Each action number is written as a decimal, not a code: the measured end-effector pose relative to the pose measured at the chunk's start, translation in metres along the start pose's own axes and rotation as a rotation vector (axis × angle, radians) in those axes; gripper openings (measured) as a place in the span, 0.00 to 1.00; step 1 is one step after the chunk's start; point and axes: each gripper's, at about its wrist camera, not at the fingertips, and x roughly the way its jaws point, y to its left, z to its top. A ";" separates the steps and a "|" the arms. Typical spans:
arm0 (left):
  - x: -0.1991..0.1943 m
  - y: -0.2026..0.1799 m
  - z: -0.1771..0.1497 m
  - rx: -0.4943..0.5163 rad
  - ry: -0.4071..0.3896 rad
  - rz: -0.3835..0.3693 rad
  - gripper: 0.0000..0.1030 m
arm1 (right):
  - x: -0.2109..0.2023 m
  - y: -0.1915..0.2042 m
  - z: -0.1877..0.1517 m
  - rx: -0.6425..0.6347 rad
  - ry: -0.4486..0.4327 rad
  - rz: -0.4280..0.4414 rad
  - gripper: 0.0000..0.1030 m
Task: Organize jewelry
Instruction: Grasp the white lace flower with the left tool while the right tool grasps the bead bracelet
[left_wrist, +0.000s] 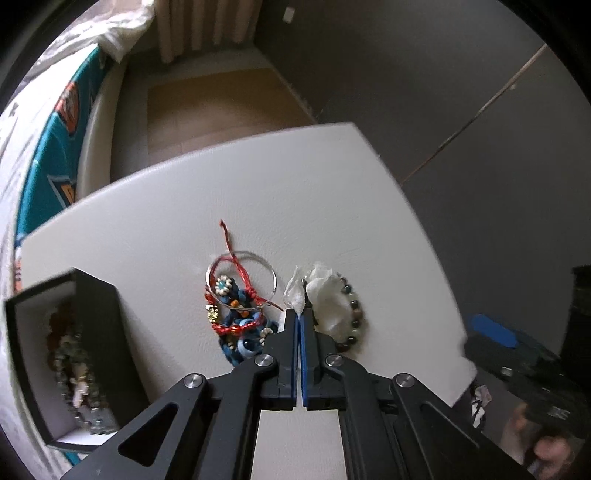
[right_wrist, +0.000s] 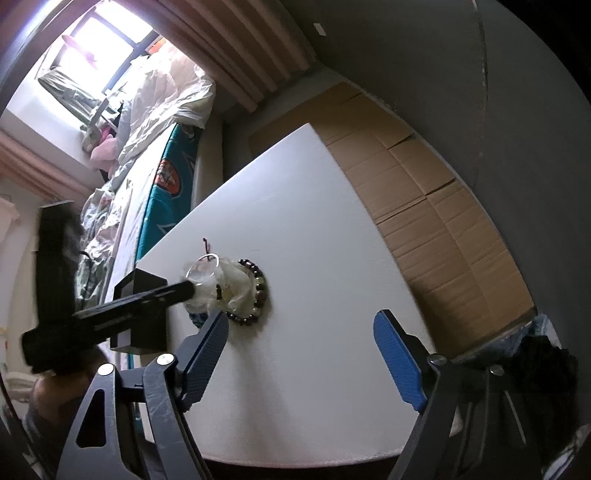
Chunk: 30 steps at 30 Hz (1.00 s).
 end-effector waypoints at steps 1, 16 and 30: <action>-0.007 0.001 0.000 0.004 -0.010 -0.008 0.00 | 0.002 0.002 0.000 -0.001 0.004 0.002 0.72; -0.074 0.013 -0.004 0.012 -0.133 -0.019 0.00 | 0.033 0.058 0.007 -0.097 0.071 0.038 0.56; -0.101 0.068 -0.016 -0.076 -0.178 0.017 0.00 | 0.094 0.099 0.006 -0.245 0.180 -0.176 0.24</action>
